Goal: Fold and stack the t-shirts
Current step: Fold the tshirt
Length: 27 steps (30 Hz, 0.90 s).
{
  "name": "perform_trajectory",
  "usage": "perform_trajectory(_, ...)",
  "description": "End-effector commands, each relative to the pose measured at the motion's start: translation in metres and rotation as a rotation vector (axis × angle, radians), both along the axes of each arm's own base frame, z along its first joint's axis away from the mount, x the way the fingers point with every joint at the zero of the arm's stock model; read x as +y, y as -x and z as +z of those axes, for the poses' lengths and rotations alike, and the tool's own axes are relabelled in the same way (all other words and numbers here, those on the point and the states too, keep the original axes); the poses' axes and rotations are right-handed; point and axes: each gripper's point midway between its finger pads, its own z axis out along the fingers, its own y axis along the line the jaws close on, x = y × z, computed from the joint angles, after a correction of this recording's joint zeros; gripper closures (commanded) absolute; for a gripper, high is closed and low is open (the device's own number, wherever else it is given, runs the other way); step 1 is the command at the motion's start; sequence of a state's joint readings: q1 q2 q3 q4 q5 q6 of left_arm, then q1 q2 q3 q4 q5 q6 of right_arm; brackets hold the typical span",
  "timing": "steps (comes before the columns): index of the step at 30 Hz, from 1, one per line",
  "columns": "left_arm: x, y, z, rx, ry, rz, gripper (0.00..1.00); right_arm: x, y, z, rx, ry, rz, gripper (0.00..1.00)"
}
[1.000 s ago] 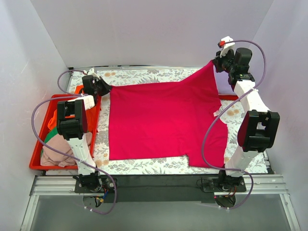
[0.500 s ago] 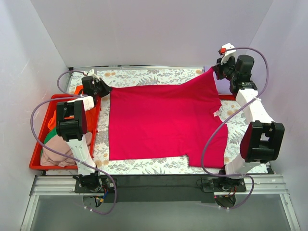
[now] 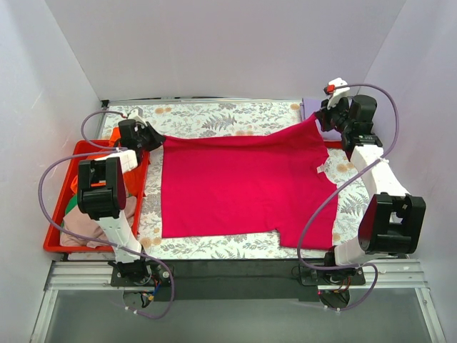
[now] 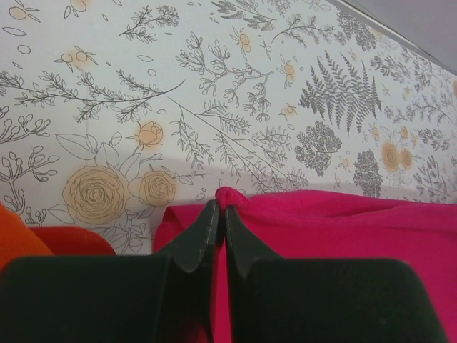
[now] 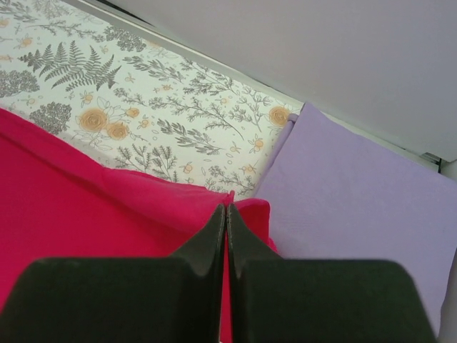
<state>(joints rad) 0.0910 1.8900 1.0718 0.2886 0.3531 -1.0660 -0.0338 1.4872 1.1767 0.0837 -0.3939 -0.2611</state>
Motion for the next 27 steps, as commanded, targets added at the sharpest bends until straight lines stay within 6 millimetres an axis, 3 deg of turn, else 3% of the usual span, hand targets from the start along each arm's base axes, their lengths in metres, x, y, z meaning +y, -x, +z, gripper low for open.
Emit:
perform_trajectory(1,0.005,0.005,0.035,-0.077,-0.024,-0.002,1.0,-0.006,0.006,0.024,-0.074,-0.004,-0.021,0.99)
perform_trajectory(21,0.001,0.029,0.052,-0.102,-0.013,-0.001,1.0,-0.019,0.026,0.019,-0.076,0.009,-0.04,0.99)
perform_trajectory(27,-0.001,0.045,0.043,-0.081,-0.011,-0.003,1.0,-0.025,0.035,0.011,-0.065,0.011,-0.057,0.99)
